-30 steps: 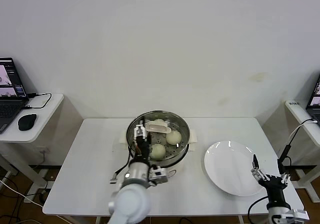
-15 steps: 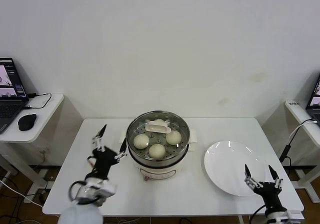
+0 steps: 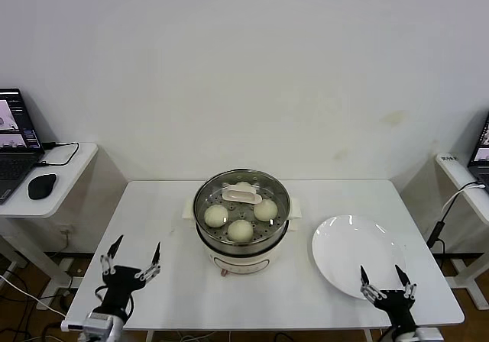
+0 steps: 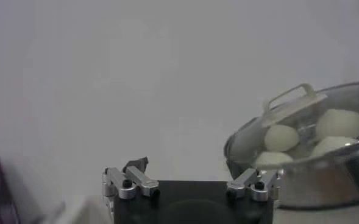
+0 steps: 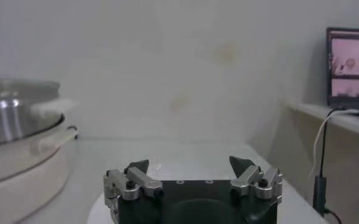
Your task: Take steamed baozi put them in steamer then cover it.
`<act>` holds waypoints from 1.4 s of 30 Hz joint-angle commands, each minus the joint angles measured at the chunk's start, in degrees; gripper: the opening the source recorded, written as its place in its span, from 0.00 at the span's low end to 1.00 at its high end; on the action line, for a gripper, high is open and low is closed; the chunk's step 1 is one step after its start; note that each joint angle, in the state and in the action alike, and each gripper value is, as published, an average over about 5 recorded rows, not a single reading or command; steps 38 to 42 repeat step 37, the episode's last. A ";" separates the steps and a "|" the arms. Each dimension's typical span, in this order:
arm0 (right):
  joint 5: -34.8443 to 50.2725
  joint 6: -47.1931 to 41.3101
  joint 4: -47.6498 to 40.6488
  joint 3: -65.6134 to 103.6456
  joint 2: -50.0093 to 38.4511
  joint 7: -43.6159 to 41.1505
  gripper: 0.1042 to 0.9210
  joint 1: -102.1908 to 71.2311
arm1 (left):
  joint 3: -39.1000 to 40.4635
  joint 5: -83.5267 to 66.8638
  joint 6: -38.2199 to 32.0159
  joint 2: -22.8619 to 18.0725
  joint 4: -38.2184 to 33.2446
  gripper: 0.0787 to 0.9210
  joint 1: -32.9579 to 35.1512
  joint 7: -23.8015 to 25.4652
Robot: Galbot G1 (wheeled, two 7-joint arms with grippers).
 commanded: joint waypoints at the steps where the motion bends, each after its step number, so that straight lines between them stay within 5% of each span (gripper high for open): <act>1: -1.34 -2.82 -0.96 -2.71 0.25 2.48 0.88 -0.16 | -1.51 -2.39 -0.02 -0.08 2.81 0.88 5.81 -0.54; 42: -5.43 -4.17 2.53 -7.13 3.27 -0.23 0.88 -1.05 | 3.86 3.06 2.35 -3.46 -3.59 0.88 10.49 -0.52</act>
